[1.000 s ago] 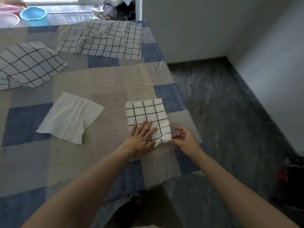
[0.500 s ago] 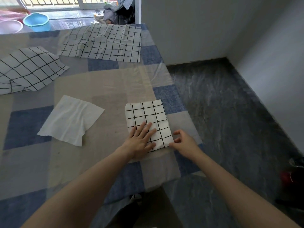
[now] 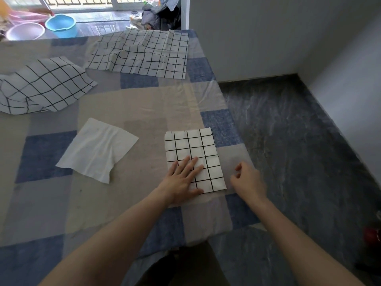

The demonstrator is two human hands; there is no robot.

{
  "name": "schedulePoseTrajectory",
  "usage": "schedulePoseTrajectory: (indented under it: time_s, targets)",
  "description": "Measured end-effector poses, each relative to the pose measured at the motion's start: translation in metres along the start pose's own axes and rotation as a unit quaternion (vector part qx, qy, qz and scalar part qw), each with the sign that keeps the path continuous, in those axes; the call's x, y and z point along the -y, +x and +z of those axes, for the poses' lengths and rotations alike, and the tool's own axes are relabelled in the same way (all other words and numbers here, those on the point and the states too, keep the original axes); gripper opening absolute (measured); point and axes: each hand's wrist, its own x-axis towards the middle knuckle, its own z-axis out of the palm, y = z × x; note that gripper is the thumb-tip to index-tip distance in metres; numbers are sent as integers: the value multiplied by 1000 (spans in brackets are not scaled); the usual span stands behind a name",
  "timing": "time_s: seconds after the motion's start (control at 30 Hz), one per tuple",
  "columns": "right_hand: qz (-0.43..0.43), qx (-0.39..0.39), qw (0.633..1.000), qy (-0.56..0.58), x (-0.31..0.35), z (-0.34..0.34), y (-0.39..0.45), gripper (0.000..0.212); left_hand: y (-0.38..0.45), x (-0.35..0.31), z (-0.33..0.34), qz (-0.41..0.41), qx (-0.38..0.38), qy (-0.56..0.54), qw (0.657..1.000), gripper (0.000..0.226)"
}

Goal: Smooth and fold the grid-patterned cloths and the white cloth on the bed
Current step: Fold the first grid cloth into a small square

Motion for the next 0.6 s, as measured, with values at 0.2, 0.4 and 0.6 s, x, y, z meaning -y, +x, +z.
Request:
schedulePoseTrajectory:
  time_s: [0.2,0.4,0.6]
  targets:
    - [-229,-28,965,128,71,38,0,46,-1,-1,2,6,-7,6,1000,87]
    - [-296,23,951,90,84,93,4,60,-1,3,5,23,-24,17,999,82]
    - [-302,22,951,-60,56,87,30,66,-2,2,6,28,-48,-26,998,81]
